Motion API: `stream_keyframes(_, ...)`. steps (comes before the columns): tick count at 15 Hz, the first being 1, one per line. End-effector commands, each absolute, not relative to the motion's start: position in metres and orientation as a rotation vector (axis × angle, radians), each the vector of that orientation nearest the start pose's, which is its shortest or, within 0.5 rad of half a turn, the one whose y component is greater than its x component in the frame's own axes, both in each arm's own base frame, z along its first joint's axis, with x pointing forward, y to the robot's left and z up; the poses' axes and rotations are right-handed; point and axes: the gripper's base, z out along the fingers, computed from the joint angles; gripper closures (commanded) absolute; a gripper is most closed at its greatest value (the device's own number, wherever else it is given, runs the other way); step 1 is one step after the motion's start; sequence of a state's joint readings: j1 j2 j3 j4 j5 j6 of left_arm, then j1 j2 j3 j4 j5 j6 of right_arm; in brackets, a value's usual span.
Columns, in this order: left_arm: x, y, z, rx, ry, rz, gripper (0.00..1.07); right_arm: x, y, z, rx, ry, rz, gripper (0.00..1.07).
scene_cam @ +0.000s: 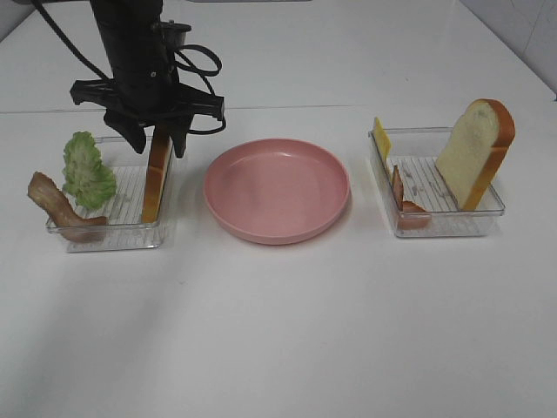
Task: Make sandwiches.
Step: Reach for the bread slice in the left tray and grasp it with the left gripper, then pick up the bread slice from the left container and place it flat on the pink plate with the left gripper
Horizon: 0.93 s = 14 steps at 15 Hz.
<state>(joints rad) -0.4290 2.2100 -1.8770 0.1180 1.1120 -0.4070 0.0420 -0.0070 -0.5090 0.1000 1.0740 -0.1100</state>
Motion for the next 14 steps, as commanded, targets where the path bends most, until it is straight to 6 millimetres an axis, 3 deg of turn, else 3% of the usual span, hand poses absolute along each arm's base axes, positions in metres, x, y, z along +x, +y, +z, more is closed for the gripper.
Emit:
stream_keyframes(1, 0.43, -0.185, 0.201, 0.084, 2.886, 0.028, 0.85, -0.009, 0.008, 0.279, -0.157, 2.011, 0.068, 0.39)
stream_keyframes(4, 0.43, -0.185, 0.202, 0.064, 2.883, 0.025, 1.07, -0.009, 0.008, 0.279, -0.157, 2.011, 0.068, 0.39)
stream_keyframes(7, 0.427, -0.184, 0.218, 0.063, 2.866, 0.016, 1.07, -0.009, 0.008, 0.279, -0.157, 2.011, 0.068, 0.39)
stream_keyframes(8, 0.423, -0.182, 0.232, 0.068, 2.858, 0.014, 1.07, -0.009, 0.008, 0.279, -0.157, 2.011, 0.068, 0.39)
stream_keyframes(9, 0.413, -0.177, 0.27, 0.054, 2.815, -0.009, 1.07, -0.009, 0.008, 0.279, -0.157, 2.011, 0.068, 0.39)
stream_keyframes(10, 0.408, -0.175, 0.29, 0.047, 2.783, -0.038, 1.07, -0.009, 0.008, 0.279, -0.157, 2.011, 0.068, 0.39)
stream_keyframes(11, 0.408, -0.175, 0.29, 0.047, 2.783, -0.038, 1.07, -0.009, 0.008, 0.279, -0.157, 2.011, 0.068, 0.39)
stream_keyframes(12, 0.396, -0.173, 0.321, 0.065, 2.72, -0.105, 1.07, -0.009, 0.008, 0.279, -0.157, 2.011, 0.068, 0.39)
stream_keyframes(14, 0.389, -0.165, 0.349, 0.098, 2.643, -0.251, 1.07, -0.009, 0.008, 0.279, -0.157, 2.011, 0.068, 0.39)
